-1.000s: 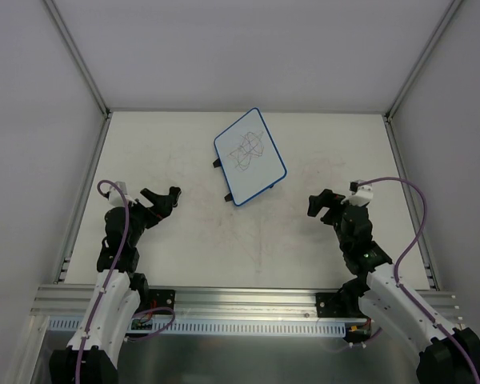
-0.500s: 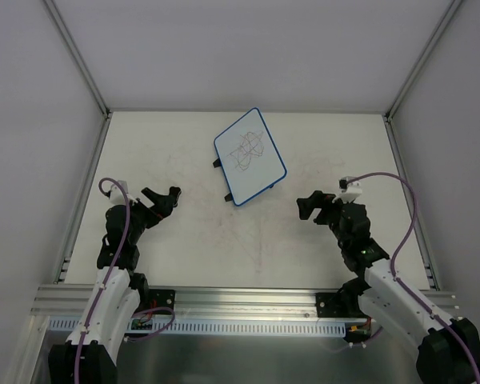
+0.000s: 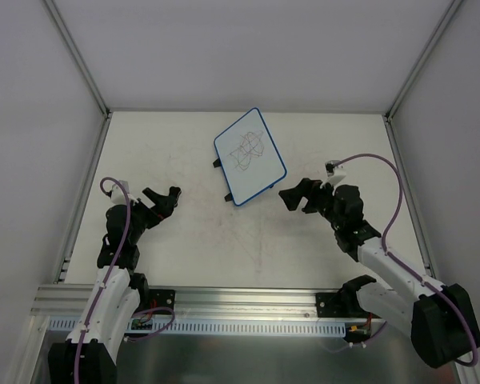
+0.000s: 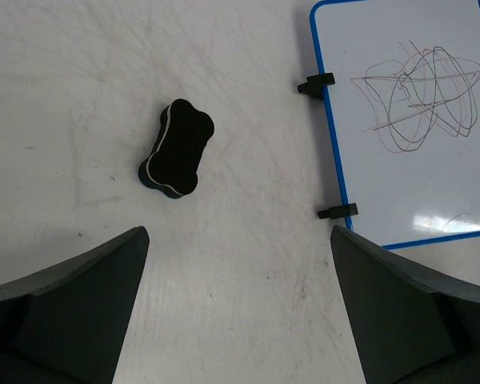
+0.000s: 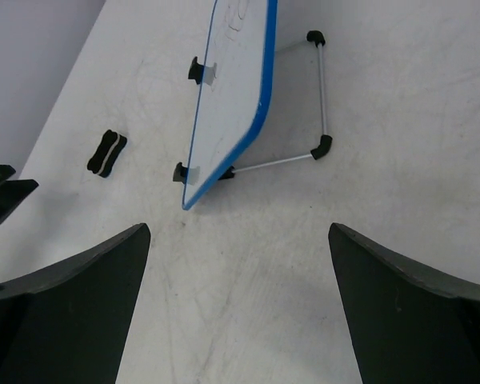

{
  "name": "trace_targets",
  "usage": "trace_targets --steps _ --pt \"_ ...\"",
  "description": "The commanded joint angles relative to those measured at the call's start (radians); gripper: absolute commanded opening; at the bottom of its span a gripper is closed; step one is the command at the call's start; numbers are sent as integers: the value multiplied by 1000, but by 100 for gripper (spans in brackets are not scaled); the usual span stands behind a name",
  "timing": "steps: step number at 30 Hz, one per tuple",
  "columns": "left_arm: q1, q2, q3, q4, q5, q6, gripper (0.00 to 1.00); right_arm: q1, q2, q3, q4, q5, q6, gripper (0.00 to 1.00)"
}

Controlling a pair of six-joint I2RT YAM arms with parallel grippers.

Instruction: Erase the whiteboard

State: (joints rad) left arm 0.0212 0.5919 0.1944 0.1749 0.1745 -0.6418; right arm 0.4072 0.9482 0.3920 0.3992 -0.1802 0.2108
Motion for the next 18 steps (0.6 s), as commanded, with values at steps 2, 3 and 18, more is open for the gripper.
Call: trace_targets --steps 2,3,18 --pt "10 0 36 35 26 24 99 -8 95 128 101 -61 67 99" --pt "10 -1 36 34 26 24 99 -7 136 146 101 -65 70 99" --pt "11 -12 30 35 22 33 99 -31 357 225 257 -90 111 78"
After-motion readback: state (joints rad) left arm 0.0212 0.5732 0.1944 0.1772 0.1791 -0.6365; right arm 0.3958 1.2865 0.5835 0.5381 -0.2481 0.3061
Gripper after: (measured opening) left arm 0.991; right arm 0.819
